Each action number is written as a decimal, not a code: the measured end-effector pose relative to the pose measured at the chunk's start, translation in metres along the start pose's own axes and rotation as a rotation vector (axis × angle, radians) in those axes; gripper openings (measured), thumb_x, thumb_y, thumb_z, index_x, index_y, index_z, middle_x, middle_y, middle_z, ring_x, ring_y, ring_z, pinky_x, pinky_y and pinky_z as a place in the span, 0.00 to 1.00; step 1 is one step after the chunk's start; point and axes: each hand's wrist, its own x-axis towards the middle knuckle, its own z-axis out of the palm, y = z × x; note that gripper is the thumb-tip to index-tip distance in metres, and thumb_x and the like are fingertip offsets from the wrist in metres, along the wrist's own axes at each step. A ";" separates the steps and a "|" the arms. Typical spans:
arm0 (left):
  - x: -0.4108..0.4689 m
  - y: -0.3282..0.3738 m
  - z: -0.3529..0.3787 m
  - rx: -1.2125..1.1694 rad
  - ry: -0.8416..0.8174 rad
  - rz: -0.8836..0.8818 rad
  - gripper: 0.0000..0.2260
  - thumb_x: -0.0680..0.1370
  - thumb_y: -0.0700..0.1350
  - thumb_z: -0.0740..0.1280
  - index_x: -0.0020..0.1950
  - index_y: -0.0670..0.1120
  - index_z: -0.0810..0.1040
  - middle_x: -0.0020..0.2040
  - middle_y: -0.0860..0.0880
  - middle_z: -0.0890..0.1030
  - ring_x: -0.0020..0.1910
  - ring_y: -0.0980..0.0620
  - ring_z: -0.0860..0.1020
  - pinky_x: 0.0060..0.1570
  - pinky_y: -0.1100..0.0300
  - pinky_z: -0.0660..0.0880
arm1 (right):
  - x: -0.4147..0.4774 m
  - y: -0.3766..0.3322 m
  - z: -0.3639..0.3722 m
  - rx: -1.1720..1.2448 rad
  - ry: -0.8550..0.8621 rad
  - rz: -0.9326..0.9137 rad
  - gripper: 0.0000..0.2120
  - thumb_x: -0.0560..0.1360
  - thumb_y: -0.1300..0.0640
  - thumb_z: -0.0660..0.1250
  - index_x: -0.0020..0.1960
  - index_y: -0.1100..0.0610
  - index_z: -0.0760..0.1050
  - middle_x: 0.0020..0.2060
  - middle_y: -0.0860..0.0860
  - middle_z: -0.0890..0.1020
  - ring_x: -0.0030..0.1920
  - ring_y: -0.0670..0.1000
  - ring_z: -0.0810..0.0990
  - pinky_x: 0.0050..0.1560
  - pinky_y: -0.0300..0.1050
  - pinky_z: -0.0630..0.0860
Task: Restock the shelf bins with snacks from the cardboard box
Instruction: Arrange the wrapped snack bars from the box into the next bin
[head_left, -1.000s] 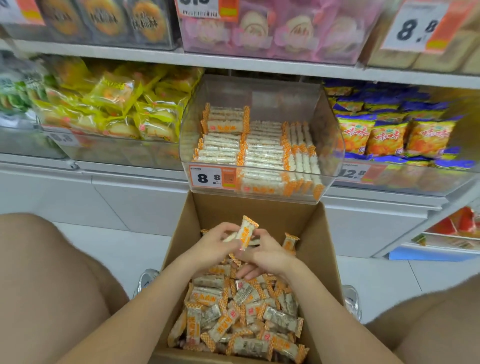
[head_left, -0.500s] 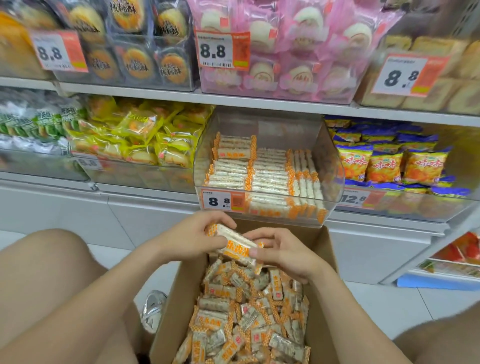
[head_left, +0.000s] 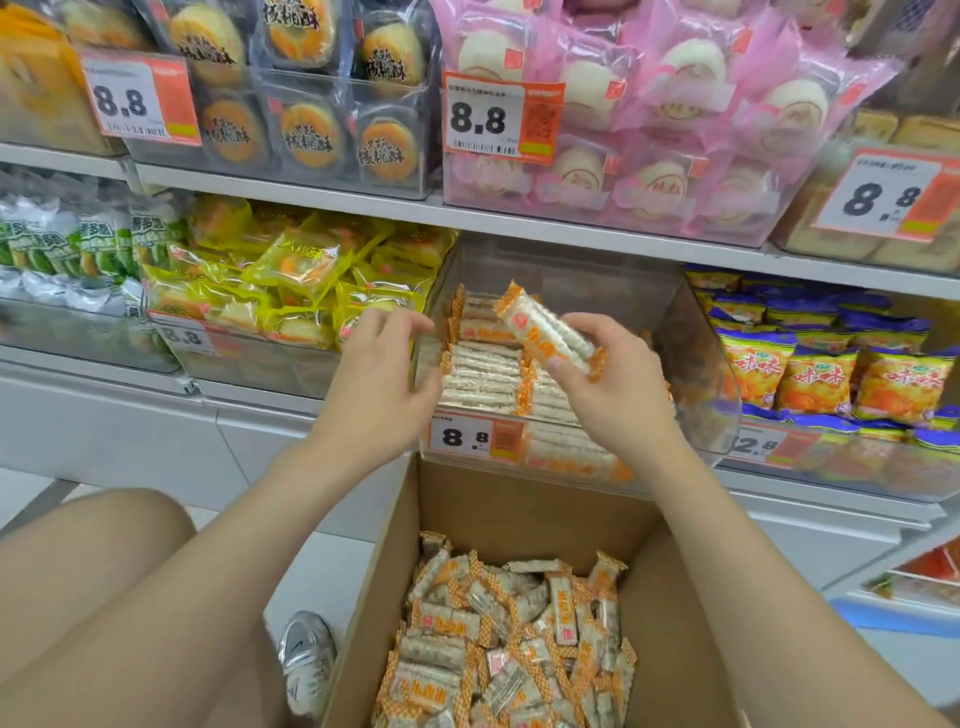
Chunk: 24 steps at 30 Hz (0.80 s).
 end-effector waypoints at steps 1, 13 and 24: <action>0.004 0.000 0.005 0.076 -0.017 0.002 0.19 0.80 0.44 0.70 0.70 0.46 0.72 0.64 0.48 0.71 0.59 0.47 0.75 0.57 0.54 0.74 | 0.013 0.003 0.007 -0.097 -0.029 0.021 0.21 0.80 0.52 0.72 0.72 0.52 0.75 0.65 0.46 0.81 0.66 0.49 0.77 0.61 0.41 0.70; 0.018 0.021 0.019 0.418 -0.087 -0.144 0.21 0.77 0.36 0.72 0.66 0.45 0.68 0.65 0.44 0.66 0.36 0.44 0.70 0.28 0.58 0.58 | 0.089 0.007 0.086 -0.684 -0.176 0.023 0.17 0.78 0.61 0.68 0.66 0.52 0.80 0.66 0.60 0.73 0.62 0.67 0.77 0.60 0.59 0.78; 0.014 0.024 0.021 0.420 -0.051 -0.152 0.22 0.75 0.34 0.74 0.63 0.45 0.67 0.64 0.44 0.65 0.36 0.48 0.67 0.27 0.59 0.53 | 0.105 0.022 0.117 -0.883 -0.380 -0.153 0.36 0.81 0.60 0.59 0.84 0.63 0.46 0.83 0.63 0.53 0.83 0.63 0.49 0.83 0.60 0.47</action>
